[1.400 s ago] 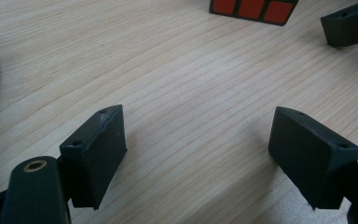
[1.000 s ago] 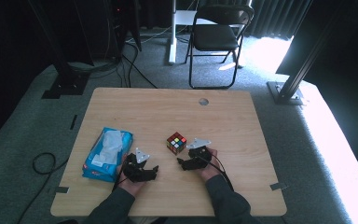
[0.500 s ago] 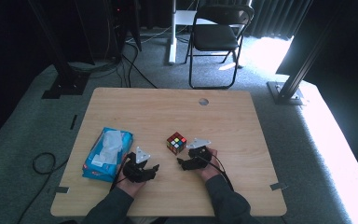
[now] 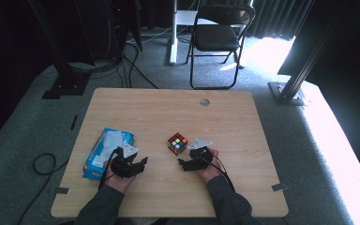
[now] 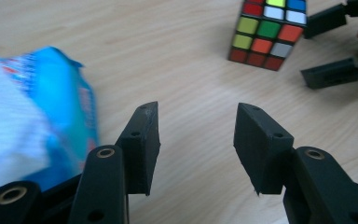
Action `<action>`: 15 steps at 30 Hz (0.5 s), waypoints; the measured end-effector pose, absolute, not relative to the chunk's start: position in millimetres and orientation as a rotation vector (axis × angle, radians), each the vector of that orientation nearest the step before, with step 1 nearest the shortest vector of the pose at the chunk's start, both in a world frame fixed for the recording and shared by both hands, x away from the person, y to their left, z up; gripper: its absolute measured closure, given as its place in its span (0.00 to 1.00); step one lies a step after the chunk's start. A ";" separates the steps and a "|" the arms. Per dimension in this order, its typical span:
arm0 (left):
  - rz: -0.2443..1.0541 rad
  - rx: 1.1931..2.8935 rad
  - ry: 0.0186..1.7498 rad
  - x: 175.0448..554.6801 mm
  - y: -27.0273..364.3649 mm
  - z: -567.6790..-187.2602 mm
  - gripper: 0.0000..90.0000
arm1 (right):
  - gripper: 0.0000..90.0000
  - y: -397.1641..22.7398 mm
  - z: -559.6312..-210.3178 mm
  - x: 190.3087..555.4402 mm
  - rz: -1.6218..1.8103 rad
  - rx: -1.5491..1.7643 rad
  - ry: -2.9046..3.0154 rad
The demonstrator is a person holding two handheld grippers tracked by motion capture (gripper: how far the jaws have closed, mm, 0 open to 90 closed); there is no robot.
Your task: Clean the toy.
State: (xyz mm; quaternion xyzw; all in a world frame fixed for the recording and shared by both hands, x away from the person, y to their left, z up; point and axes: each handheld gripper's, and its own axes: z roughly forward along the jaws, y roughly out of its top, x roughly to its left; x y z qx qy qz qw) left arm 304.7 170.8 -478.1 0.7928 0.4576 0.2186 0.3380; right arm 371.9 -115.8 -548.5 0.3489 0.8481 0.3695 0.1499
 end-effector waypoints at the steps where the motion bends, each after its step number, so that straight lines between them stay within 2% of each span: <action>1: 0.583 2.063 1.193 305.1 174.4 -475.3 0.57 | 0.22 -115.8 -548.5 371.9 1.062 1.003 2.436; 15: 0.734 1.978 1.325 306.9 221.9 -457.0 0.52 | 0.22 -115.9 -548.5 372.0 1.061 1.001 2.437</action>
